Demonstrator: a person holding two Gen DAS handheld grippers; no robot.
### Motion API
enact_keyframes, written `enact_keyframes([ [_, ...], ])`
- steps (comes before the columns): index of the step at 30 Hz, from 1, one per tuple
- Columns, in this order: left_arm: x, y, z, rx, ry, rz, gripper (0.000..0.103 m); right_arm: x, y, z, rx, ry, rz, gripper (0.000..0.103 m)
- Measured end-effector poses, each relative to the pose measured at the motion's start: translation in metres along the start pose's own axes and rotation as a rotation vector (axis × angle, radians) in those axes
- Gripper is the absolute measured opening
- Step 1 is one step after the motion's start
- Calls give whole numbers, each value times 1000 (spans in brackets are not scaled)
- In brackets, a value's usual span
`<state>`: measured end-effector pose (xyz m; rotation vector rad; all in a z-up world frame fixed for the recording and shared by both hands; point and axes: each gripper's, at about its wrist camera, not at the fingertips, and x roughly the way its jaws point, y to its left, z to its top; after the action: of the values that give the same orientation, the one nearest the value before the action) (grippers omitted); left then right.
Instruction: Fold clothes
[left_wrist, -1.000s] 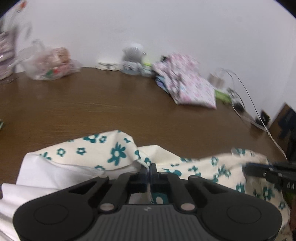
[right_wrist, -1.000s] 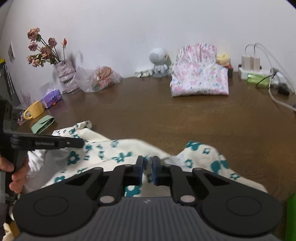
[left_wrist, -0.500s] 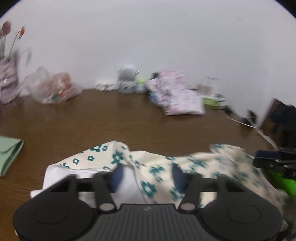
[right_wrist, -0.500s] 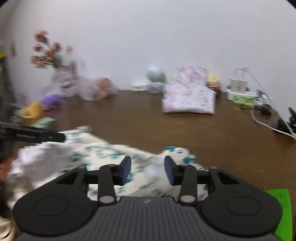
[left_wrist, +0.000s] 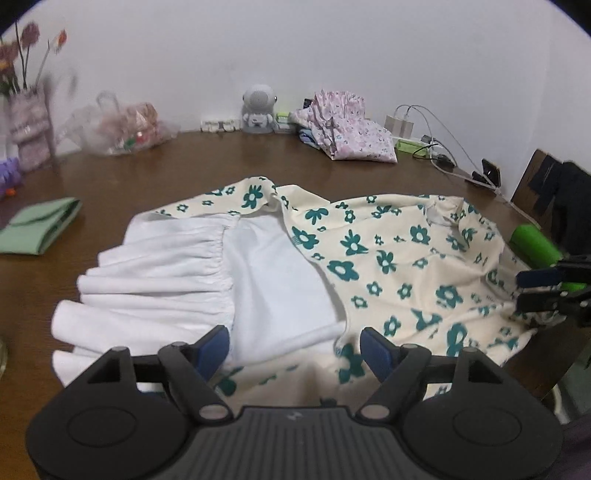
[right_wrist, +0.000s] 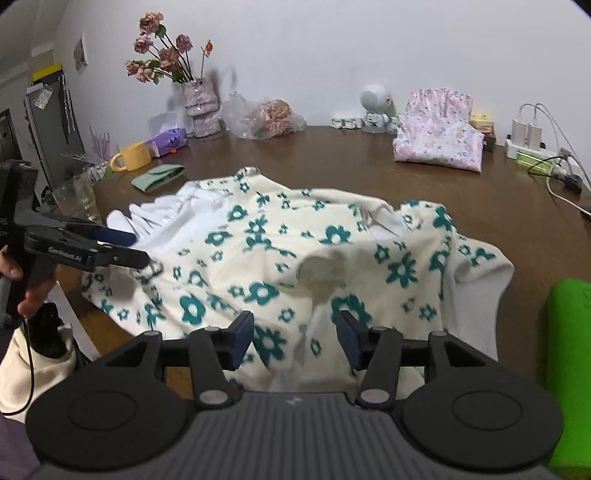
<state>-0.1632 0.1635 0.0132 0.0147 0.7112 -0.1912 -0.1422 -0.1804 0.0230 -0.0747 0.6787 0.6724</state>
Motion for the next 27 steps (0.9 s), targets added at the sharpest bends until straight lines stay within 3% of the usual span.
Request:
enact_keyframes([
  [5, -1, -7, -13, 57, -6, 105, 79, -4, 2, -18, -41, 18, -61, 46],
  [9, -11, -3, -17, 11, -23, 128, 79, -12, 3, -29, -69, 13, -103, 45],
  [16, -30, -14, -12, -14, -93, 117, 79, -35, 3, -30, -55, -64, -84, 45],
  [22, -21, -24, -20, -39, -59, 74, 79, -25, 4, -25, -10, -80, -23, 44],
  [24, -18, -25, -24, -48, -48, 68, 78, -17, 5, -26, -2, -62, -12, 37],
  [25, -17, -26, -25, -44, -42, 72, 73, -13, 5, -27, 0, -52, -6, 31],
  [27, -16, -28, -27, -24, -35, 106, 48, -7, 7, -29, -1, -34, 6, 19],
])
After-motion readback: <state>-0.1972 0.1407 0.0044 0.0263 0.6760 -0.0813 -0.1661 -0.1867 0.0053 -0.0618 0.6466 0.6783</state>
